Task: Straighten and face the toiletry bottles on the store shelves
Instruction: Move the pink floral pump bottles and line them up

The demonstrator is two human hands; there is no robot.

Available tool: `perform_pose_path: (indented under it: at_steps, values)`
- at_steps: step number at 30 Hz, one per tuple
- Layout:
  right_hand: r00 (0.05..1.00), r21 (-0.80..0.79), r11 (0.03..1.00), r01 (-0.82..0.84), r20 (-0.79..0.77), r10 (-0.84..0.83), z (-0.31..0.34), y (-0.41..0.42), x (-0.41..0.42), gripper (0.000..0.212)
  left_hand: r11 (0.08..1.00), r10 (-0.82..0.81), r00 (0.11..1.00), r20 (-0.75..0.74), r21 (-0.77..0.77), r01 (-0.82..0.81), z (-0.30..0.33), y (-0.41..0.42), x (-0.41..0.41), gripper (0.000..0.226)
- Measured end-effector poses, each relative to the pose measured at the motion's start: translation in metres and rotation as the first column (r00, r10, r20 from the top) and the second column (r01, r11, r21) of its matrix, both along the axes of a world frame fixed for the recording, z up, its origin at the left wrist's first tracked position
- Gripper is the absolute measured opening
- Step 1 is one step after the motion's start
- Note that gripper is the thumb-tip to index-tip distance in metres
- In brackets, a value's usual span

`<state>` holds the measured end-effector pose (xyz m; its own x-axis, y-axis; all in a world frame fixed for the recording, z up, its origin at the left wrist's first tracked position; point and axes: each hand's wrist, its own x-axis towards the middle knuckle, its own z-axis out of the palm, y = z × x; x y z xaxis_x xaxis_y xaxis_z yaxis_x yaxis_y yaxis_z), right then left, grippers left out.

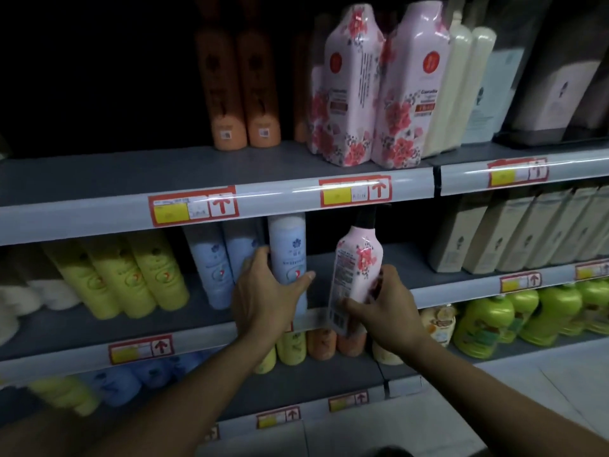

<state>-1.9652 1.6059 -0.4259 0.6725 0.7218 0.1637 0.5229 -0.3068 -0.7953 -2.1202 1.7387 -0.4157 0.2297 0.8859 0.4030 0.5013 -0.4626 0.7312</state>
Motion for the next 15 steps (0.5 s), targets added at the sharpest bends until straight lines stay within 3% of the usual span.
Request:
perform_pose_path:
  at_steps: [7, 15]
  values:
    - [0.994, 0.058, 0.992, 0.11, 0.019, -0.111, -0.012, 0.028, 0.012, 0.064, 0.986, 0.162, 0.985, 0.066, -0.049, -0.159, -0.011, 0.002, 0.021, 0.072]
    - [0.986, 0.131, 0.978, 0.159, 0.029, -0.164, -0.006, 0.072, 0.025, 0.076, 0.967, 0.246, 0.963, 0.107, 0.036, -0.251, -0.027, 0.003, 0.042, 0.071]
